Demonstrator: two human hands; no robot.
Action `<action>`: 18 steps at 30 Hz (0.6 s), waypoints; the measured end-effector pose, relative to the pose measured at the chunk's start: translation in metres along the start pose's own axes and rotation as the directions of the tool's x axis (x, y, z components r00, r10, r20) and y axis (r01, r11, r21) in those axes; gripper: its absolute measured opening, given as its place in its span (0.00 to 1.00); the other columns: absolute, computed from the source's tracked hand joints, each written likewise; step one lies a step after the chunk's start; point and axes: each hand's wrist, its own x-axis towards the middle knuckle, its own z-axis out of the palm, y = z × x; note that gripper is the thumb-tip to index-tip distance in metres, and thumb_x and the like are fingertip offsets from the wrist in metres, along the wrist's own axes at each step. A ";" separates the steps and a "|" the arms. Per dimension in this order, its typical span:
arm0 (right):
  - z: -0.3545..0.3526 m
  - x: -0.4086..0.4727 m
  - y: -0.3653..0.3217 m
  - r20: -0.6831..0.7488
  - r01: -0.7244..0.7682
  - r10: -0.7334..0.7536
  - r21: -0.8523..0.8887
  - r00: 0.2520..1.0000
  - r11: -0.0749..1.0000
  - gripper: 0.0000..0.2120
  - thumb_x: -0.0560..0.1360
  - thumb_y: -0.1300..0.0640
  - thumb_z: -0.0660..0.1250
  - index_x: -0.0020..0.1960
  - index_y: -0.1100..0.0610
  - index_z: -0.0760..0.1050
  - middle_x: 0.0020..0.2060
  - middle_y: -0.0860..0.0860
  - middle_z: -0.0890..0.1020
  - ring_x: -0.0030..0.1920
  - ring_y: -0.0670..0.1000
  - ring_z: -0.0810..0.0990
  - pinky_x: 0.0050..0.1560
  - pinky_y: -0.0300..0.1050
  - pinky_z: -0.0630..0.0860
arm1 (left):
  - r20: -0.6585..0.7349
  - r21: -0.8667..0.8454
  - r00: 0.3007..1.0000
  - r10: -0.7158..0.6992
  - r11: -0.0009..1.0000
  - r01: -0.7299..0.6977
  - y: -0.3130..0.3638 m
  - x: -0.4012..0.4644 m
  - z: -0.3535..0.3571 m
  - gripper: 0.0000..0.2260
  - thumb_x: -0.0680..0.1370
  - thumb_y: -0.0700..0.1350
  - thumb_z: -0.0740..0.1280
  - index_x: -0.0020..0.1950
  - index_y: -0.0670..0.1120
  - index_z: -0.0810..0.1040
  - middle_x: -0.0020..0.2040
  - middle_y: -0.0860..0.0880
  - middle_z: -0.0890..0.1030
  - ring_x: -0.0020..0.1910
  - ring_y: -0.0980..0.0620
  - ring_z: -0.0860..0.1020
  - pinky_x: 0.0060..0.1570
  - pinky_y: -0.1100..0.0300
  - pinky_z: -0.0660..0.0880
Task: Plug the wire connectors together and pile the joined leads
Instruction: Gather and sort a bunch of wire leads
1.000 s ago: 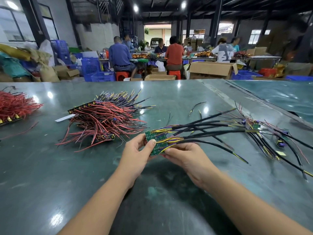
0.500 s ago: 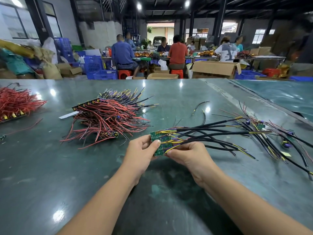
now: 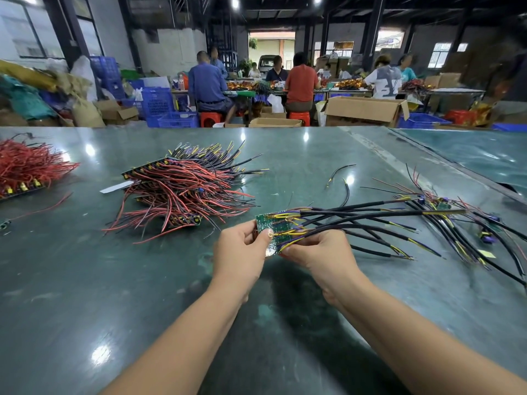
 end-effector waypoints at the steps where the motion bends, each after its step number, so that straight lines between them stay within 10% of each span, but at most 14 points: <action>1: 0.001 0.000 0.000 -0.004 -0.002 0.002 0.003 1.000 1.000 0.04 0.62 0.64 0.76 0.37 0.59 0.84 0.37 0.53 0.86 0.49 0.60 0.83 0.54 0.61 0.78 | -0.010 0.010 1.000 0.001 1.000 -0.001 -0.001 0.001 0.000 0.09 0.77 0.37 0.66 0.43 0.49 0.83 0.43 0.52 0.86 0.47 0.49 0.83 0.53 0.41 0.78; 18: 0.005 -0.001 -0.001 -0.146 0.110 -0.171 -0.350 0.974 0.930 0.05 0.63 0.55 0.76 0.36 0.57 0.84 0.36 0.58 0.83 0.36 0.43 0.76 0.42 0.46 0.77 | -0.099 0.163 0.994 0.050 0.986 -0.033 -0.005 0.000 0.007 0.08 0.72 0.48 0.66 0.43 0.46 0.82 0.39 0.52 0.85 0.45 0.44 0.83 0.46 0.43 0.79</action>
